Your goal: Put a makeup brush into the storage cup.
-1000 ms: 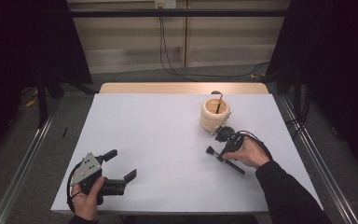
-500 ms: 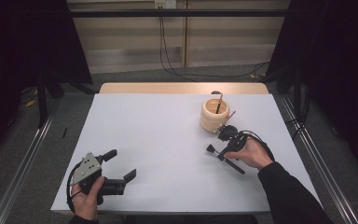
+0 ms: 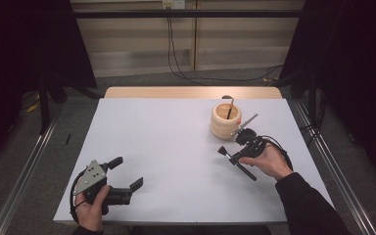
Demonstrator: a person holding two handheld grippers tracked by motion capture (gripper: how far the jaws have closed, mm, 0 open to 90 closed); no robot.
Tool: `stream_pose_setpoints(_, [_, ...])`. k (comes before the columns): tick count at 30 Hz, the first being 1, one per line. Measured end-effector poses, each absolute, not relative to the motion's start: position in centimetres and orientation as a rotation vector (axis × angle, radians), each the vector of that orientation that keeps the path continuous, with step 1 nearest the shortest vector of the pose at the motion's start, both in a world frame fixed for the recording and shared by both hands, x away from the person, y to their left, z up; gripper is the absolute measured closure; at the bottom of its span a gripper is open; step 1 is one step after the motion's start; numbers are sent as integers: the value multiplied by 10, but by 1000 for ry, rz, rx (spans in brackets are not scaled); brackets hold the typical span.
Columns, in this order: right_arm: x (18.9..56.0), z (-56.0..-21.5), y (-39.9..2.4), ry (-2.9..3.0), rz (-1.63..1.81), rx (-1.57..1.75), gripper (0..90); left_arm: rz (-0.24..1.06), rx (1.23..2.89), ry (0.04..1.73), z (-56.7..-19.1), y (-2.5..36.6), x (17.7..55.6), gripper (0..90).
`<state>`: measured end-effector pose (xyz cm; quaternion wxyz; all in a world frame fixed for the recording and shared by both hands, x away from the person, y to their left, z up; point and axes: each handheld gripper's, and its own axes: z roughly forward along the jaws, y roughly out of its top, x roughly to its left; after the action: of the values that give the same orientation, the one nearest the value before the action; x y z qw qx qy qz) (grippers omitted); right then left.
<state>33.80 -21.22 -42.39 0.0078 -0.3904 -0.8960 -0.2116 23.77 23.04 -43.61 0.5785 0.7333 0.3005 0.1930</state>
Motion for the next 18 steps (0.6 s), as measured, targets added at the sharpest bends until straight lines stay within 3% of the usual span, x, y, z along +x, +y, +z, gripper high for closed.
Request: stream_pose_setpoints(18, [324, -420, -224, -2751, -962, -1194, 783, 453, 1713, 704, -436, 231, 238, 21])
